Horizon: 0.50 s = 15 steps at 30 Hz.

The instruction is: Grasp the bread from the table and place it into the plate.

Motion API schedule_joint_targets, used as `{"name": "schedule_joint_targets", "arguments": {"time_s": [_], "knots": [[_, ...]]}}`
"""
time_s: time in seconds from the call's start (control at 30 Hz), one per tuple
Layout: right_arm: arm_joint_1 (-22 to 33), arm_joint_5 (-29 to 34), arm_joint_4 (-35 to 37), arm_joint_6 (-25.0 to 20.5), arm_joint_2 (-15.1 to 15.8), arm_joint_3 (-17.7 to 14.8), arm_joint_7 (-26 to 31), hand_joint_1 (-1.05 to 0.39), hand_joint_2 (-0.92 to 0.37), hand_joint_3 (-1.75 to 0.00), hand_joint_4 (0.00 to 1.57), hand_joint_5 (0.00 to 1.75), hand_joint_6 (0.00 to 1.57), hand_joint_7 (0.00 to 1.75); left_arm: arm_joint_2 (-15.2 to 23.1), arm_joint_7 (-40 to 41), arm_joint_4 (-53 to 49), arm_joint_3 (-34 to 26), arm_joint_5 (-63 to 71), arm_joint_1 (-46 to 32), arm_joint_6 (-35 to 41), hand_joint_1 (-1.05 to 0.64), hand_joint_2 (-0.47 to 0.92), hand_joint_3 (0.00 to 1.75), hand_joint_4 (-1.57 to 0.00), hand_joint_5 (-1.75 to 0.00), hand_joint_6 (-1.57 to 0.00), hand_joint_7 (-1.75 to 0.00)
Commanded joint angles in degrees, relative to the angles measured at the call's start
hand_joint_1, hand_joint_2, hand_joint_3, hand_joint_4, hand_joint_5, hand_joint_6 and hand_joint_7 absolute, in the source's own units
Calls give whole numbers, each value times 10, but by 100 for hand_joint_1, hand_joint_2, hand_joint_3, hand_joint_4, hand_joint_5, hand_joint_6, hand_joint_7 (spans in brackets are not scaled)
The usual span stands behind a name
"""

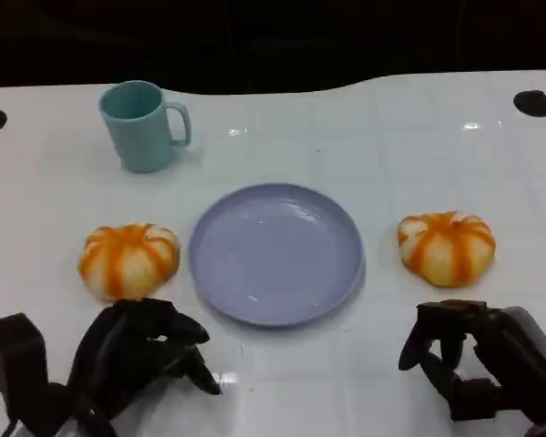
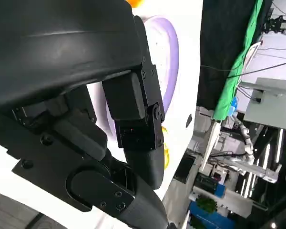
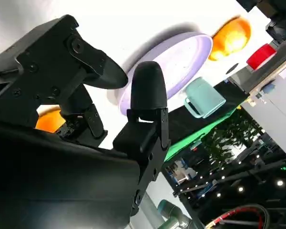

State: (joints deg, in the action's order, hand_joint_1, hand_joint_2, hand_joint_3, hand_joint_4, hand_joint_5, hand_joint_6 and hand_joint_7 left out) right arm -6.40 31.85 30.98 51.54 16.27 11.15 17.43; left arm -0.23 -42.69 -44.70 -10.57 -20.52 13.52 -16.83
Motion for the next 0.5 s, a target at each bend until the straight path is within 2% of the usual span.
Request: {"name": "schedule_joint_targets", "arguments": {"time_s": [0.03, 0.2, 0.33, 0.47, 0.5], "knots": [[-5, -1, 6, 7, 12, -2, 5, -13, -35, -126, 85, 175, 83, 126, 9, -1, -4, -4, 0, 4, -2, -105, 72, 0, -157, -57, -157, -19], [-5, 3, 5, 6, 11, -2, 9, -12, -35, -124, 84, 175, 84, 123, 10, -4, -6, -5, -2, 4, -3, -105, 72, 0, -157, -57, -157, -19], [-1, -5, -3, -5, 6, -8, 10, -11, -41, -113, 82, 170, 85, 104, 10, -3, -5, -4, 0, 4, -4, -105, 72, 0, -157, -57, -157, -19], [0, -12, -14, -11, 3, -17, 15, -12, -51, -89, 78, 138, 82, 82, 11, -2, -7, -3, 3, 4, -7, -105, 73, 0, -157, -57, -157, -19], [0, -8, -20, -18, 4, -22, 19, -11, -52, -87, 78, 135, 82, 80, 11, -3, -8, -3, 2, 5, -7, -105, 73, 0, -157, -57, -157, -20]]}}
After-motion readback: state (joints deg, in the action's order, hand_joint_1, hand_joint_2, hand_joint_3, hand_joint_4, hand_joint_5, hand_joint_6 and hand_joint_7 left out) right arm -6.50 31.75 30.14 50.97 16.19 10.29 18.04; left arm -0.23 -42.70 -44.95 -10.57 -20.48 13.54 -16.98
